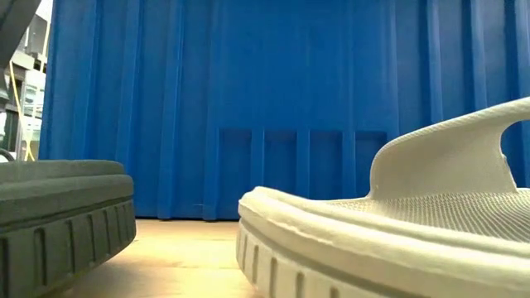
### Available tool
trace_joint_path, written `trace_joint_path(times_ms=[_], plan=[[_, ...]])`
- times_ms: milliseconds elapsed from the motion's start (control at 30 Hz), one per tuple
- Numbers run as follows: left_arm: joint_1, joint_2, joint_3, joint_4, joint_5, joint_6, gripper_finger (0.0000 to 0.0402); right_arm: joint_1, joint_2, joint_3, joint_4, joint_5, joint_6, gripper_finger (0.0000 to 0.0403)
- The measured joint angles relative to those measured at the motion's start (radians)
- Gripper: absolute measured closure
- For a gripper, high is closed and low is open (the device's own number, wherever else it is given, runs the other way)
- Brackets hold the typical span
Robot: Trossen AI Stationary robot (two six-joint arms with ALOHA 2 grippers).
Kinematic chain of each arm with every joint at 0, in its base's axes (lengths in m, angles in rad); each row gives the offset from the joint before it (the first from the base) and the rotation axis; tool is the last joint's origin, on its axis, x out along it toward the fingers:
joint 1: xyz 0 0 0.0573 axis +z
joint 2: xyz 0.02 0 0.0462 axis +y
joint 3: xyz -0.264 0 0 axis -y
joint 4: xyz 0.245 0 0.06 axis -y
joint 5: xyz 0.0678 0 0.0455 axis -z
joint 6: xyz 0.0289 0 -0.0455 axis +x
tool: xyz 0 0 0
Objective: Pick and place slides into bin
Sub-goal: Put the right white slipper into the bin
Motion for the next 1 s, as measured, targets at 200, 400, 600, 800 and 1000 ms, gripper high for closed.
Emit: trace_joint_path(times_ms=[200, 400, 600, 800, 1000], plan=[[-0.131, -0.021, 0.001, 0.008, -0.156, -0.049, 0.0131, 0.000, 0.000, 0.000, 0.000, 0.000, -0.002, 0.0196], [-0.257, -0.074, 0.001, 0.020, -0.342, -0.101, 0.0131, 0.000, 0.000, 0.000, -0.005, 0.000, 0.013, 0.0196], [-0.309, -0.156, 0.000, 0.039, -0.415, -0.096, 0.0131, 0.000, 0.001, 0.000, 0.044, 0.101, 0.128, 0.0196], [-0.309, -0.249, 0.001, 0.154, -0.375, -0.109, 0.0131, 0.000, 0.000, 0.000, 0.045, 0.018, 0.119, 0.0196], [-0.337, -0.314, 0.000, 0.194, -0.325, -0.111, 0.0131, 0.016, -0.092, -0.026, -0.328, 0.196, 0.115, 0.0198]])
